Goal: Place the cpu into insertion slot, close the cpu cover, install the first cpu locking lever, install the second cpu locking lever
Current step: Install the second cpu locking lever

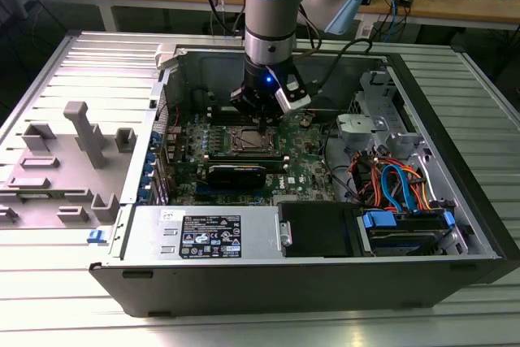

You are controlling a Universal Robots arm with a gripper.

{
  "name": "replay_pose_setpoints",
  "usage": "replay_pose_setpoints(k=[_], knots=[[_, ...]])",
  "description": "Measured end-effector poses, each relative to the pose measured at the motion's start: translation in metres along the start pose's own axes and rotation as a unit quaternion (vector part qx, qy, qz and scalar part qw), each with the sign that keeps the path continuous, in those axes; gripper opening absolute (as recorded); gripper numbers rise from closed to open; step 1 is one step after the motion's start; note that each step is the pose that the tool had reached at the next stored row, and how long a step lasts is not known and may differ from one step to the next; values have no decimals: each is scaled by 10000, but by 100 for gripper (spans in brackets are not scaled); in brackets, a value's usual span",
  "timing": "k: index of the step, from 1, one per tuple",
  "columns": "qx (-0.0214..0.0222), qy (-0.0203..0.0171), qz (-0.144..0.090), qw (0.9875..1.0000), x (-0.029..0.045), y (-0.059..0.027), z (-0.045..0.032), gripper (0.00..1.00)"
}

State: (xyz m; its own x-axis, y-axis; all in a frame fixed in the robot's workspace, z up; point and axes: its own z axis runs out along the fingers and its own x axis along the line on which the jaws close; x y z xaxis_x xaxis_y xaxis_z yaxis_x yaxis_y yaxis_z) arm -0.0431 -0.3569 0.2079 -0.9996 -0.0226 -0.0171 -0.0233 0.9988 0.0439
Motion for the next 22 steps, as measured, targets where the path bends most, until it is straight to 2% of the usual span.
replay_pose_setpoints(k=[8,22], knots=[[-1,0,0,10000,1,-60,-2,11],[0,0,0,10000,2,-78,-3,11]])
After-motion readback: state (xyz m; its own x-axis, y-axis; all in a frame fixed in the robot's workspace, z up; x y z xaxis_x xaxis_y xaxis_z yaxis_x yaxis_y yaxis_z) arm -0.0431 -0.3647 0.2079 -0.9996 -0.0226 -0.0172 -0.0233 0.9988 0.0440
